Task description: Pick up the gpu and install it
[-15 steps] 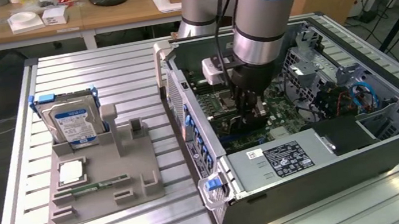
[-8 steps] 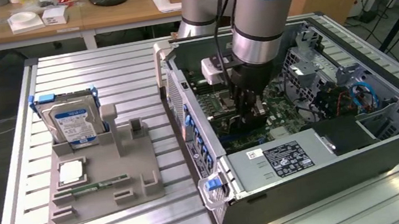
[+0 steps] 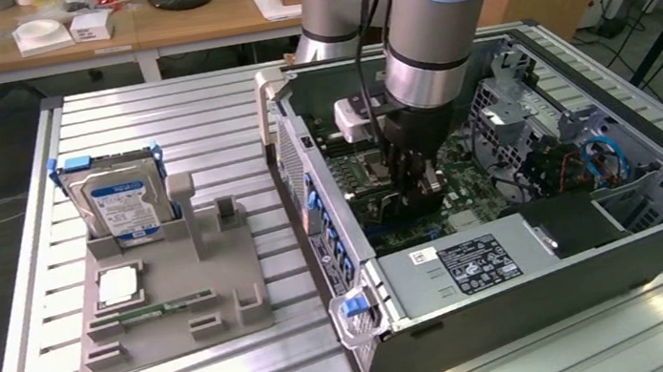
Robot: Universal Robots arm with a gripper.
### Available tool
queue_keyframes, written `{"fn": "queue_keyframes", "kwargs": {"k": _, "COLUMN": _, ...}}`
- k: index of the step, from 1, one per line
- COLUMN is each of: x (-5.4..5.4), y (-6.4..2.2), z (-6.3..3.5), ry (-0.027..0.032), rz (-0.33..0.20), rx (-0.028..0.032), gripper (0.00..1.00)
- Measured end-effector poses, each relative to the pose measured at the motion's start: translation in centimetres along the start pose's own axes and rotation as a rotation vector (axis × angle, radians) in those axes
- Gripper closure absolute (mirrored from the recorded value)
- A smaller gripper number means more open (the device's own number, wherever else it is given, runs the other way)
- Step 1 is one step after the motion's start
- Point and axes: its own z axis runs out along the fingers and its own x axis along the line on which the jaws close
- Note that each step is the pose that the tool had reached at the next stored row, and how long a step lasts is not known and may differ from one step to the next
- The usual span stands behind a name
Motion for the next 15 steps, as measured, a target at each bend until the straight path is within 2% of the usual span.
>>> {"fn": "queue_keyframes", "kwargs": {"k": 15, "x": -0.09, "y": 0.06, "z": -0.24, "ry": -0.0014, "rz": 0.0, "rx": 0.0005, "gripper": 0.74}}
